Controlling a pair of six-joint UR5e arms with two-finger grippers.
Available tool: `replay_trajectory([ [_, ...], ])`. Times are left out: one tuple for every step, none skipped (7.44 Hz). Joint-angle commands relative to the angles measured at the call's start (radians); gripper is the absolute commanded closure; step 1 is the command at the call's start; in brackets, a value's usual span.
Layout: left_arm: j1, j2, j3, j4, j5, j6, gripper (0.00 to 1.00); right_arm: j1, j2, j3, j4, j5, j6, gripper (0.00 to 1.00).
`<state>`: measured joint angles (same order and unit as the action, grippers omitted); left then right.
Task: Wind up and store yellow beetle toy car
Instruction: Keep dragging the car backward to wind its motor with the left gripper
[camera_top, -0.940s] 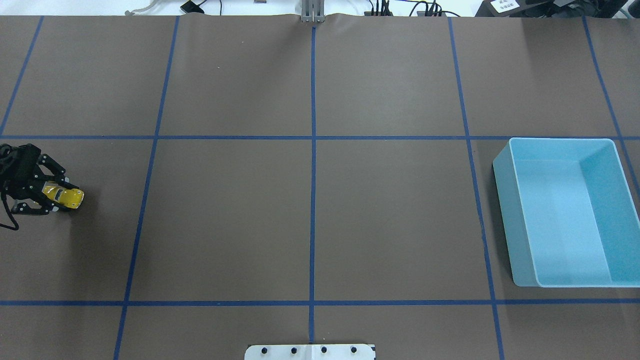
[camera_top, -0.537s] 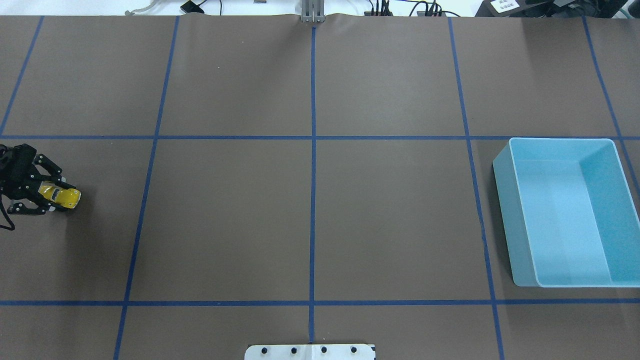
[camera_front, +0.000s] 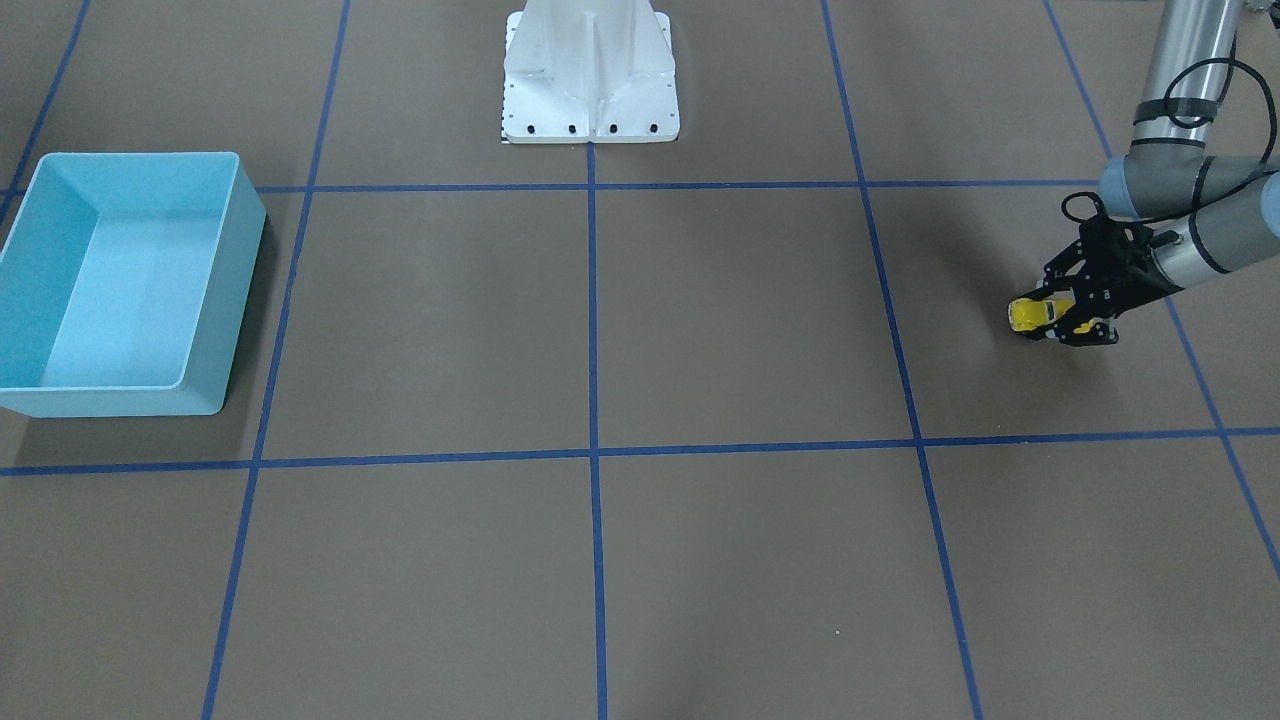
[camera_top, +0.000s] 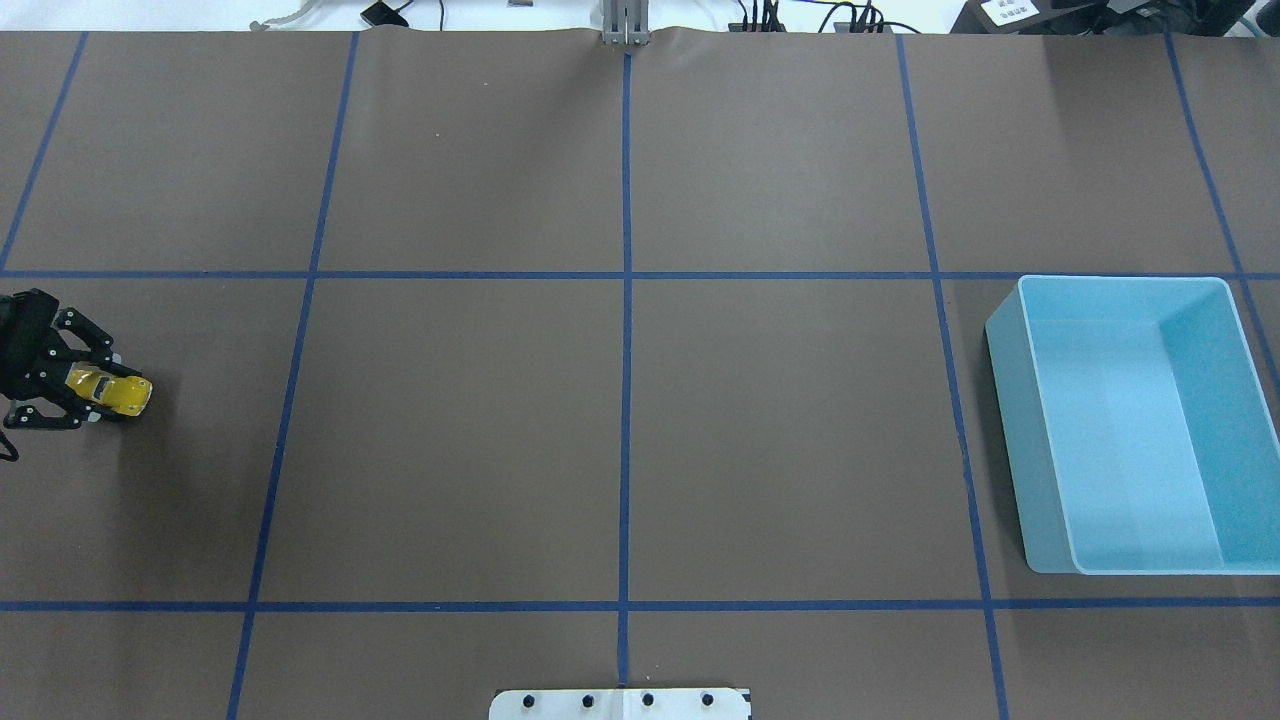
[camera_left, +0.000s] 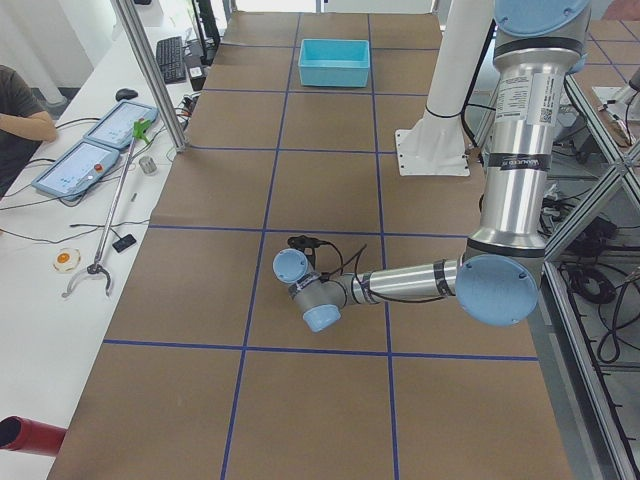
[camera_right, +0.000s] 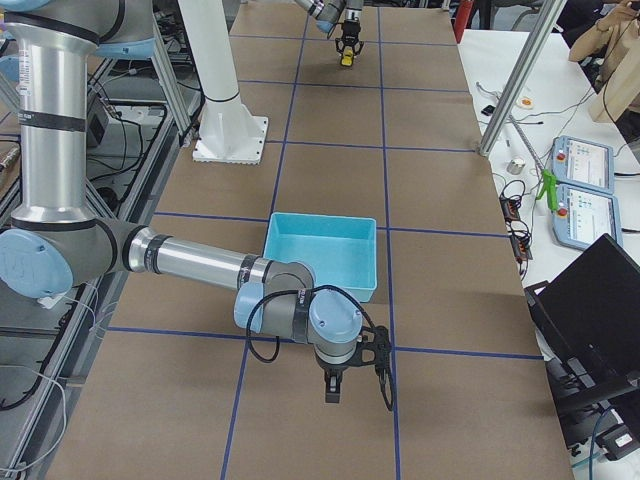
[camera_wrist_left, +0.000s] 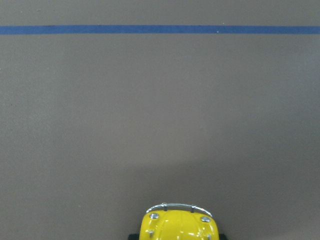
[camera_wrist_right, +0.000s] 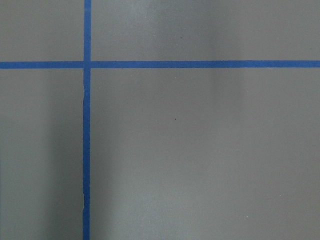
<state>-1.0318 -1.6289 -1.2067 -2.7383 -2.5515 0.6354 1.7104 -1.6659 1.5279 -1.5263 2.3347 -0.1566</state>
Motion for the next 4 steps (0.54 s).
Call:
replay_trajectory([
  [-0.008,0.0,0.013,-0.004,-0.007,0.006,1.0,0.0,0.0,0.0,0.0,0.0,0.0,0.0],
  [-0.013,0.0,0.015,-0.004,-0.007,0.007,1.0,0.0,0.0,0.0,0.0,0.0,0.0,0.0],
  [-0.019,0.0,0.022,-0.004,-0.009,0.013,1.0,0.0,0.0,0.0,0.0,0.0,0.0,0.0],
  [-0.027,-0.002,0.035,-0.014,-0.025,0.014,1.0,0.0,0.0,0.0,0.0,0.0,0.0,0.0],
])
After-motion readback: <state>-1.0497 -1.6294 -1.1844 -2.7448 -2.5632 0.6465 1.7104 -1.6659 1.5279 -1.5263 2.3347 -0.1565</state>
